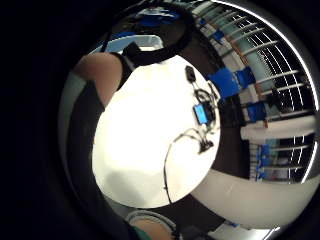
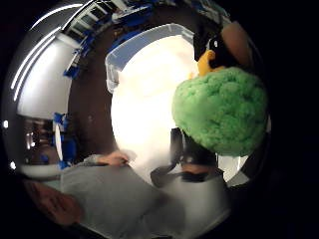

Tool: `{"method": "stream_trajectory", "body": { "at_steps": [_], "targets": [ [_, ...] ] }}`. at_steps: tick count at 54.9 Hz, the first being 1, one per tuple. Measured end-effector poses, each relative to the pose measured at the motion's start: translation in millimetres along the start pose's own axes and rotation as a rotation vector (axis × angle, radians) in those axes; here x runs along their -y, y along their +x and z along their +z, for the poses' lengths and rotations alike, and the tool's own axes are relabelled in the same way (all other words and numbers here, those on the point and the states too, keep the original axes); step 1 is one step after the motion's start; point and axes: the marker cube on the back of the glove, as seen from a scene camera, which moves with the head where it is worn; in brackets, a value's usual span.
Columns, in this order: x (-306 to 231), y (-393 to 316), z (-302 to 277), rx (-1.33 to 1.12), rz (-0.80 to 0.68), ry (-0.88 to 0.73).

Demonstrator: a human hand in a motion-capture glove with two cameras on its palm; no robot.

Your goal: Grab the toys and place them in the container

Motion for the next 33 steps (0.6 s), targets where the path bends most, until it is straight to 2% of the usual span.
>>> {"method": "stream_trajectory", "body": {
  "at_steps": [3,7,9,16,22,33],
  "targets": [
    [43,-12,0,0.070,0.025,-0.012],
    [99,4,17,-0.208,0.053,-0.038],
    [125,1,23,-0.258,0.066,-0.058],
    [210,-41,50,-0.161,0.075,-0.157],
    [242,-51,90,-0.083,0.033,-0.235],
    [258,-69,165,0.069,0.113,-0.404]
  ]
}}
